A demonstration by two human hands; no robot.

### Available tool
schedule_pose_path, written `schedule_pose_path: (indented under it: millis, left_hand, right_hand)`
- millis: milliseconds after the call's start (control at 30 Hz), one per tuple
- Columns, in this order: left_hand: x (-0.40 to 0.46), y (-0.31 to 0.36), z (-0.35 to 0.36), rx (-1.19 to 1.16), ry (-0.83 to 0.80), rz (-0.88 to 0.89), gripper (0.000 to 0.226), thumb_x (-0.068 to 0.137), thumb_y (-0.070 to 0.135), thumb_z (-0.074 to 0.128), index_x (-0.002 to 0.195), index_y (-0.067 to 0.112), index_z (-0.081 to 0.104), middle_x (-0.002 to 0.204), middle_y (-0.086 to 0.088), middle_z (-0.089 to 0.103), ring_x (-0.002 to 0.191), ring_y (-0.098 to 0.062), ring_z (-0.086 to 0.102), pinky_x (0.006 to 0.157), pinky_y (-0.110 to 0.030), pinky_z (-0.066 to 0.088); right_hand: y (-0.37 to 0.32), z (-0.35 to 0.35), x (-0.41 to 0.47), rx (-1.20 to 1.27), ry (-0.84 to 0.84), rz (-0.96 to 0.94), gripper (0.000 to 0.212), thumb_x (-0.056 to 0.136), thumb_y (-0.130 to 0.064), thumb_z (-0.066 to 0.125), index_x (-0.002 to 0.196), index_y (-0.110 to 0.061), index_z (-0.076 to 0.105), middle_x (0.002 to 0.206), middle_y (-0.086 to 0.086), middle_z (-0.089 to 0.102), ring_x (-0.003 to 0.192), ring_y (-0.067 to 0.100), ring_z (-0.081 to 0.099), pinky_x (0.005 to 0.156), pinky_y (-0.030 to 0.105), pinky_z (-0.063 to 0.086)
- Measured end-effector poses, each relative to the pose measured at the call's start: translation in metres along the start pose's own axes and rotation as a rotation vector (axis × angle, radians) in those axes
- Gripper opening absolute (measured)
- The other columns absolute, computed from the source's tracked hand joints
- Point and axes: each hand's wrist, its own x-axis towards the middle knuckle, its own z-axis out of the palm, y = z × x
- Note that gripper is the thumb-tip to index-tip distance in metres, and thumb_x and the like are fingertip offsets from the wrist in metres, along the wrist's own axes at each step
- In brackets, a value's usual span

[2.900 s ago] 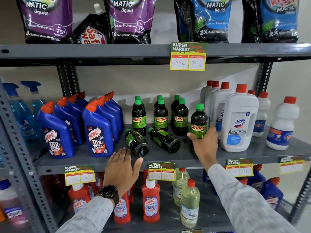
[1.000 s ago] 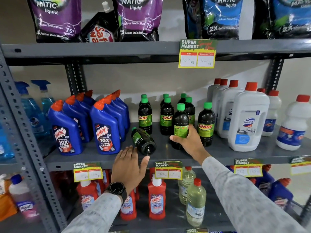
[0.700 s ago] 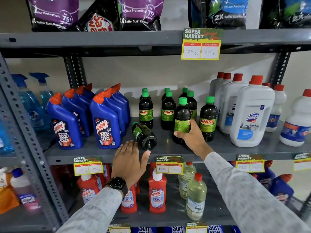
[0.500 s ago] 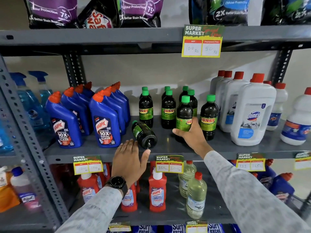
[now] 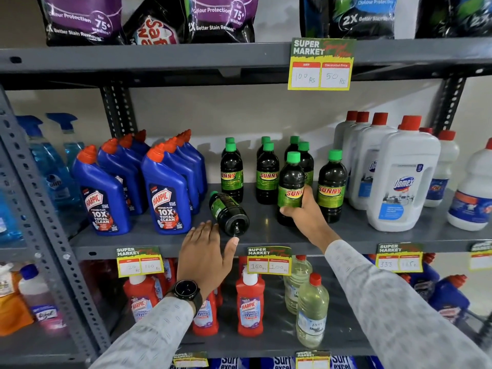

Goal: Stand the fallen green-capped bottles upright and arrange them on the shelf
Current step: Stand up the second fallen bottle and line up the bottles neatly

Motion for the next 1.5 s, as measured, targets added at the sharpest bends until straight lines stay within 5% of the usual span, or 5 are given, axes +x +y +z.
schedule_pose_path:
  millis: [467,800,1000,1133,1500]
  left_hand:
    - [0.0,0.0,-0.002,0.006,0.003,0.0,0.085,0.1,0.069,0.014,0.141,0.009,0.057,0.149,-0.014,0.058,0.141,-0.029,0.051,0.121,-0.044,0.035]
    - [-0.001,-0.001,-0.001,-0.01,-0.001,0.009,0.085,0.102,0.069,0.016,0.14,0.006,0.058,0.147,-0.017,0.059,0.139,-0.031,0.053,0.12,-0.046,0.037]
    - [-0.001,-0.002,-0.004,-0.014,-0.014,0.022,0.088,0.1,0.07,0.012,0.149,0.007,0.049,0.155,-0.015,0.051,0.147,-0.029,0.044,0.125,-0.044,0.029]
    - [0.0,-0.003,-0.008,0.009,-0.055,0.045,0.093,0.098,0.072,0.002,0.156,0.009,0.037,0.164,-0.011,0.04,0.154,-0.024,0.031,0.128,-0.041,0.019]
    - [-0.001,-0.001,-0.008,0.029,-0.063,0.026,0.095,0.096,0.072,0.0,0.155,0.009,0.038,0.163,-0.012,0.041,0.153,-0.024,0.033,0.128,-0.042,0.022]
  right_hand:
    - [0.0,0.002,0.0,-0.136,0.082,-0.018,0.091,0.073,-0.027,0.094,0.144,-0.014,0.039,0.134,0.003,0.064,0.12,0.02,0.062,0.105,0.038,0.049]
    - [-0.029,0.005,-0.034,-0.422,0.392,-0.374,0.044,0.092,-0.026,0.075,0.131,-0.014,0.059,0.107,-0.003,0.063,0.096,0.012,0.061,0.086,0.04,0.057]
    - [-0.095,0.069,-0.01,-0.566,-0.229,-0.105,0.045,0.092,-0.063,0.064,0.088,-0.019,0.064,0.078,-0.002,0.068,0.075,0.02,0.069,0.064,0.031,0.05]
    - [-0.099,0.102,0.014,-0.511,-0.458,0.301,0.074,0.07,-0.077,0.073,0.116,-0.02,0.065,0.111,0.005,0.068,0.095,0.029,0.069,0.07,0.036,0.059]
    - [-0.126,0.086,0.015,-0.261,-0.409,0.314,0.046,0.076,-0.041,0.088,0.093,-0.018,0.052,0.09,0.008,0.068,0.082,0.024,0.072,0.076,0.04,0.062]
